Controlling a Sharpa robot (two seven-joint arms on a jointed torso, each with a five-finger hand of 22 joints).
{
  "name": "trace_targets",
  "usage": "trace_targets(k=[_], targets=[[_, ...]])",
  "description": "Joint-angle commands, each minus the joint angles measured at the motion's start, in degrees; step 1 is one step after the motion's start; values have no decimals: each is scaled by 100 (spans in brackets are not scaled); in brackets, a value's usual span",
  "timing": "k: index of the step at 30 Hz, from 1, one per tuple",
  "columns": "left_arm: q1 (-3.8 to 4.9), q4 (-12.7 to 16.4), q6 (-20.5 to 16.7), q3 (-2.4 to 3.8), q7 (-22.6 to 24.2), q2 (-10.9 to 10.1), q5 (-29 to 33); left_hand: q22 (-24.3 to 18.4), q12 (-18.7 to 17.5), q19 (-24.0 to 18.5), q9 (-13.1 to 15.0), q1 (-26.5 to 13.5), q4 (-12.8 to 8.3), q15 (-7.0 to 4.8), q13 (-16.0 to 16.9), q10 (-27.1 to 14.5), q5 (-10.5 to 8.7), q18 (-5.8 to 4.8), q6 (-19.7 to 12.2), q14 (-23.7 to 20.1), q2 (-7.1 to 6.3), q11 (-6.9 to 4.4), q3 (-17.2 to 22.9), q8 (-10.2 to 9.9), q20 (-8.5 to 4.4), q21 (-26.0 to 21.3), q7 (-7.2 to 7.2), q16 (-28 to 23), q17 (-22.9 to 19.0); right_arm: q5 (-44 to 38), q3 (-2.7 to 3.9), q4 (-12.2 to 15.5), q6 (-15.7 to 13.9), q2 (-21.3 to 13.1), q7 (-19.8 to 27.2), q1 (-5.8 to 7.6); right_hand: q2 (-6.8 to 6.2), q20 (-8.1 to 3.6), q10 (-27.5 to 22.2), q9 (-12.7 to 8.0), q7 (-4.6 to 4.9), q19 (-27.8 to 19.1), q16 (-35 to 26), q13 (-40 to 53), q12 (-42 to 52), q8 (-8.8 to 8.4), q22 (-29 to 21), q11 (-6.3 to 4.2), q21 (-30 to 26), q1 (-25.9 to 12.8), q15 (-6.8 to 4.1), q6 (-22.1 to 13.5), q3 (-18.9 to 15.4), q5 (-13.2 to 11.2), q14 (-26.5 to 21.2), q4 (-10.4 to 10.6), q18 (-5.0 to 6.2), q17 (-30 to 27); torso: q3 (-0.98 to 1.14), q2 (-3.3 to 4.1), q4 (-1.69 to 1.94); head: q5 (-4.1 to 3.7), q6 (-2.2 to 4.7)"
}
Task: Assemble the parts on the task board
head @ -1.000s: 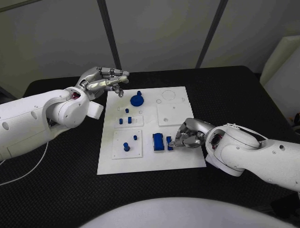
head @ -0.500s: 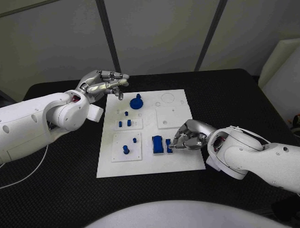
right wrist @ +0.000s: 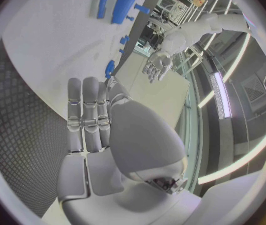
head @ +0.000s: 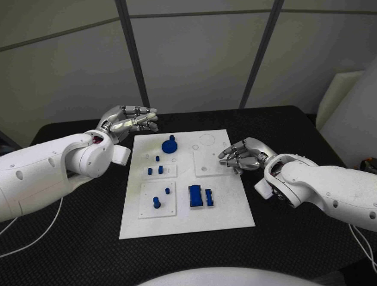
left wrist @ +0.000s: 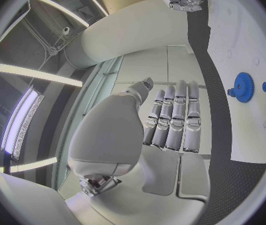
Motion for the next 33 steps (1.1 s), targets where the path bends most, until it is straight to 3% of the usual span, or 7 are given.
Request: trace_targets(k=[1,21,22,26,28,29,33], targets=[[-16,-291,-285,8,351,145,384,-429,-209,-176,-8,46,62,65,-9,123,-18,-94,-15,66,30,9,6,-55,115,-307,-18,-525,-180,1339,58,-555,93,284,1315,37,-27,132,-19,-133,106,-490,-891,-688,-577,-99,-313,118,-571,176,184,7,140,-102,-685,24,-43,-531,-49,-137,-150,75,120],[-515,-1498,-1109,176,1126,1112,1060,-2274,-1481,-1152,-20,3,206,441,-7,0,-14,-117,-219,-535,194,245,-592,-633,469,-313,-240,-2228,-754,2068,188,-2619,683,1495,2205,59,-389,749,443,-1292,307,-157,-3960,-3857,-2338,-388,-2523,484,-3103,-209,720,-55,1024,-178,-617,149,74,-2913,-56,-250,-12,219,561],[-515,-1507,-835,158,768,1089,878,-2845,-1912,-2317,-389,-2415,4,143,-362,-1628,-285,-561,-1787,-2049,337,-83,-1004,-1000,-28,-677,-485,-2576,-1113,1842,180,-2579,407,1474,1917,48,-101,344,-1489,-1479,-7,-1715,-4387,-4202,-2728,-751,-3280,229,-3400,-2869,511,-1741,815,-478,-2488,-173,-296,-3095,-61,-241,-44,196,555],[-514,-1435,-895,152,772,1066,870,-2985,-1912,-2582,-389,-2901,-40,78,-362,-1995,-348,-559,-2124,-2396,821,-150,-1119,-1000,-131,-677,-561,-2576,-1113,1892,175,-2507,352,1445,1935,51,-101,267,-1868,-1539,-76,-1984,-4387,-4202,-2728,-751,-3478,185,-3500,-3455,459,-2070,395,-558,-2834,-237,-296,-3165,-56,-247,-8,188,573],[-512,-1297,-1011,142,779,1023,854,-3096,-1912,-2806,-389,-3360,-466,21,-362,-2306,-402,-559,-2422,-2689,821,-212,-1201,-1000,-226,-677,-613,-2576,-1113,1987,165,-2368,246,1388,1970,57,-101,191,-2229,-1973,-136,-2273,-4387,-4202,-2728,-751,-3628,137,-3563,-3961,419,-2386,395,-620,-3184,-312,-305,-3604,-47,-259,61,174,608],[-511,-1219,-1076,136,783,998,845,-3143,-1912,-2902,-389,-3554,-466,-3,-362,-2439,-425,-559,-2548,-2813,821,-239,-1238,-1000,-265,-677,-635,-2576,-1113,2040,160,-2291,187,1356,1990,60,-101,160,-2374,-1973,-157,-2388,-4387,-4202,-2728,-751,-3687,118,-3585,-4164,3,-2512,395,-644,-3324,-333,-362,-3604,-42,-265,100,165,628],[-506,-806,-1423,104,804,869,798,-3296,-1912,-3210,-389,-4183,-466,-83,-362,-2870,-501,-563,-2961,-3216,821,-326,-1359,-1000,-398,-677,-705,-2576,-1113,2324,130,-1877,-128,1187,2095,76,-101,54,-2880,-1973,-244,-2791,-4387,-4202,-2728,-751,-3896,51,-3675,-4872,3,-2954,395,-728,-3813,-424,-402,-3604,-16,-298,293,124,726]])
